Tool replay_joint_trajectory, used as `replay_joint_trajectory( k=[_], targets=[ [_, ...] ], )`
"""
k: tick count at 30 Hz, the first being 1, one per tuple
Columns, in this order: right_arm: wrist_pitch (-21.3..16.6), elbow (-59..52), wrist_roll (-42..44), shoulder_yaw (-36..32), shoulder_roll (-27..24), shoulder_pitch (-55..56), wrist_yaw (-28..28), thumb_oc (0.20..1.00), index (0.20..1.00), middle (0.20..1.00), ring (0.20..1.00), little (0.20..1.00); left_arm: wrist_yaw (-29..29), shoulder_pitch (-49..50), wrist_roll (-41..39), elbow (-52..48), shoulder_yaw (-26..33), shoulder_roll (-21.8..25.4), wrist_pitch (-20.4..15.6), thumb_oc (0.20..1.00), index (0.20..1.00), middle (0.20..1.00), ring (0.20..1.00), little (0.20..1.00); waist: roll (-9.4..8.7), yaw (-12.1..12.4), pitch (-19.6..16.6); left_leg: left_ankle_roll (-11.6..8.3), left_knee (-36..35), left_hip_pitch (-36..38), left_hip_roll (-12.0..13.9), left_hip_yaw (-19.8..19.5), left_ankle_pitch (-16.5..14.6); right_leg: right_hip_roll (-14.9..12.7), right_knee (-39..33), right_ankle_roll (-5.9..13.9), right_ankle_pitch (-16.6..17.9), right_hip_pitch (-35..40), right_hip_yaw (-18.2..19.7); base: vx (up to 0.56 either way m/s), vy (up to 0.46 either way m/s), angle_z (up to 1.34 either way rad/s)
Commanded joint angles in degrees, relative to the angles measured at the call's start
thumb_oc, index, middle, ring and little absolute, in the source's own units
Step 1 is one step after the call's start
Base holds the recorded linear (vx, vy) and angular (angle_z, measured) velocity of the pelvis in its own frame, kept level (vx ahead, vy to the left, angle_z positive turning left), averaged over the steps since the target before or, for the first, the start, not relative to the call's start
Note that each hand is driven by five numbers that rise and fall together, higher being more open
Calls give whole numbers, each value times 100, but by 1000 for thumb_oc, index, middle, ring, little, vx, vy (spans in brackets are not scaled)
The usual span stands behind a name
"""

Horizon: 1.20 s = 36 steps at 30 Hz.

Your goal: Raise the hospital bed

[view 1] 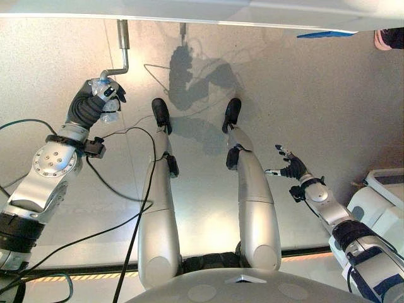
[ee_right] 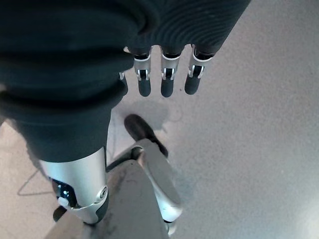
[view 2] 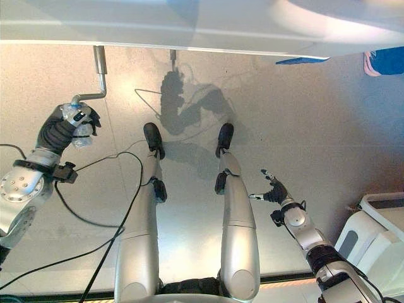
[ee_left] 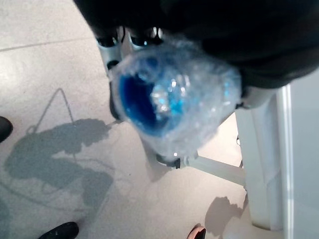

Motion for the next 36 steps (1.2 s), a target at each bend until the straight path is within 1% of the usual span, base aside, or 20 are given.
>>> replay_joint_trajectory(
  k=[1, 3, 5, 6, 7, 8, 11, 12, 13, 14, 15, 17, 18, 19, 20, 24, 26, 29, 31, 36],
  targets=[
    [-103, -60, 8, -14, -298, 582, 100, 1000, 1000, 1000, 1000, 1000, 59, 768, 152, -772, 675, -238, -932, 200, 200, 200, 200, 200, 365, 111, -145, -7, 248, -20, -225, 23, -379, 65, -671, 673, 421, 287, -128, 10, 86, 4],
    [-103, -72, 7, -16, -299, 583, 103, 1000, 1000, 1000, 1000, 1000, 106, 783, 215, -634, 721, -276, -927, 200, 200, 200, 200, 200, 347, 120, -145, 1, 255, -27, -235, 12, -386, 52, -696, 677, 422, 313, -146, 13, 76, 3],
    [-103, -61, 14, -5, -277, 534, 85, 1000, 1000, 1000, 1000, 1000, 316, 705, 427, -7, 757, -476, -847, 200, 200, 200, 200, 200, 294, 149, -145, 16, 266, -59, -271, -27, -403, 31, -742, 697, 436, 340, -187, 21, 94, -1],
    [-104, -59, 14, -7, -278, 533, 85, 1000, 1000, 1000, 1000, 1000, 318, 694, 430, 1, 747, -476, -850, 200, 200, 200, 200, 200, 296, 149, -145, 16, 267, -61, -271, -28, -404, 30, -742, 697, 436, 339, -188, 19, 75, -4],
    [-100, -57, 18, 5, -263, 493, 84, 1000, 1000, 1000, 1000, 1000, 414, 564, 625, 408, 742, -522, -798, 200, 200, 200, 200, 200, 226, 133, -145, 26, 295, -93, -276, -24, -428, 9, -778, 708, 453, 353, -211, 13, 50, -4],
    [-99, -57, 18, 1, -264, 493, 84, 1000, 1000, 1000, 1000, 1000, 416, 548, 627, 420, 728, -523, -804, 200, 200, 200, 200, 200, 229, 136, -145, 27, 297, -96, -277, -24, -429, 9, -778, 709, 454, 352, -211, 21, 74, -2],
    [-95, -83, 35, 68, -237, 330, 67, 1000, 1000, 1000, 1000, 1000, 720, -192, 927, 1576, 576, -693, -674, 200, 200, 200, 200, 200, 12, 57, -145, 47, 417, -230, -263, -31, -511, -11, -851, 734, 478, 356, -225, 26, 81, 1],
    [-95, -81, 36, 60, -237, 330, 67, 1000, 1000, 1000, 1000, 1000, 721, -219, 926, 1596, 555, -693, -683, 200, 200, 200, 200, 200, 15, 64, -145, 47, 421, -237, -263, -31, -513, -11, -850, 734, 478, 351, -225, 30, 64, 6],
    [-97, -123, 68, 112, -213, 275, 58, 1000, 1000, 1000, 1000, 1000, 883, -681, 1118, 2083, 433, -695, -600, 200, 200, 200, 200, 200, -112, -13, -145, 54, 519, -312, -240, -45, -577, -16, -872, 749, 486, 356, -225, 32, 67, 9],
    [-103, -162, 90, 137, -196, 248, 47, 1000, 1000, 1000, 1000, 1000, 959, -927, 1025, 2371, 372, -770, -579, 200, 200, 200, 200, 200, -193, -65, -145, 62, 600, -372, -222, -39, -617, -16, -886, 757, 495, 349, -216, 32, 67, 11],
    [-102, -162, 90, 129, -196, 248, 47, 1000, 1000, 1000, 1000, 1000, 958, -954, 1021, 2392, 352, -768, -587, 200, 200, 200, 200, 200, -190, -57, -145, 63, 609, -382, -220, -38, -622, -15, -884, 757, 495, 342, -215, 25, 48, 13],
    [-93, -169, 108, 159, -183, 217, 32, 1000, 1000, 1000, 1000, 1000, 1025, -1207, 950, 2687, 289, -811, -580, 200, 200, 200, 200, 200, -247, -95, -145, 75, 698, -445, -203, -40, -671, -14, -893, 757, 496, 329, -210, 33, 61, 9],
    [-84, -193, 127, 275, -118, 152, 19, 1000, 1000, 1000, 1000, 1000, 1173, -1756, 821, 3319, 131, -848, -483, 200, 200, 200, 200, 200, -431, -227, -145, 101, 917, -555, -155, -51, -813, -4, -905, 771, 508, 314, -177, 51, 94, 6],
    [-73, -188, 148, 330, -103, 113, 19, 1000, 1000, 1000, 1000, 1000, 1207, -2011, 824, 3583, 22, -842, -434, 200, 200, 200, 200, 200, -483, -267, -145, 115, 999, -607, -140, -50, -863, 3, -917, 776, 512, 307, -163, 52, 94, -1],
    [-73, -185, 149, 321, -99, 112, 19, 1000, 1000, 1000, 1000, 1000, 1205, -2041, 819, 3605, 0, -838, -441, 200, 200, 200, 200, 200, -482, -257, -145, 115, 1008, -618, -138, -50, -868, 5, -916, 776, 511, 300, -162, 35, 45, -10],
    [-56, -164, 242, 466, 1, 7, 13, 1000, 1000, 1000, 1000, 1000, 1330, -2777, 1010, 4289, -376, -853, -299, 200, 200, 200, 200, 200, -651, -367, -145, 142, 1211, -720, -101, -26, -1024, 18, -963, 806, 521, 273, -117, 42, 53, -8],
    [-52, -204, 301, 566, 80, -66, 12, 1000, 1000, 1000, 1000, 1000, 1370, -3196, 1129, 4711, -652, -989, -158, 200, 200, 200, 200, 200, -750, -452, -145, 156, 1321, -790, -94, -10, -1100, 22, -999, 810, 514, 267, -82, 48, 46, -7],
    [-51, -223, 344, 610, 130, -112, 6, 1000, 1000, 1000, 1000, 1000, 1379, -3458, 1260, 4883, -863, -1071, -97, 200, 200, 200, 200, 200, -785, -486, -145, 175, 1401, -841, -89, 6, -1149, 26, -997, 805, 503, 227, -54, 25, 24, -3],
    [-63, -297, 362, 672, 155, -146, 4, 1000, 1000, 1000, 1000, 1000, 1362, -3644, 1573, 4985, -1142, -1148, -4, 200, 200, 200, 200, 200, -814, -550, -145, 196, 1474, -884, -85, 34, -1206, 31, -960, 791, 484, 130, 4, 21, 39, -5],
    [-46, -319, 366, 725, 156, -201, -17, 1000, 1000, 1000, 1000, 1000, 1333, -3696, 1711, 4849, -1368, -1385, 59, 200, 200, 200, 200, 200, -785, -575, -145, 219, 1518, -939, -84, 110, -1228, 32, -892, 767, 471, -20, 86, 17, 18, -10]
  ],
)
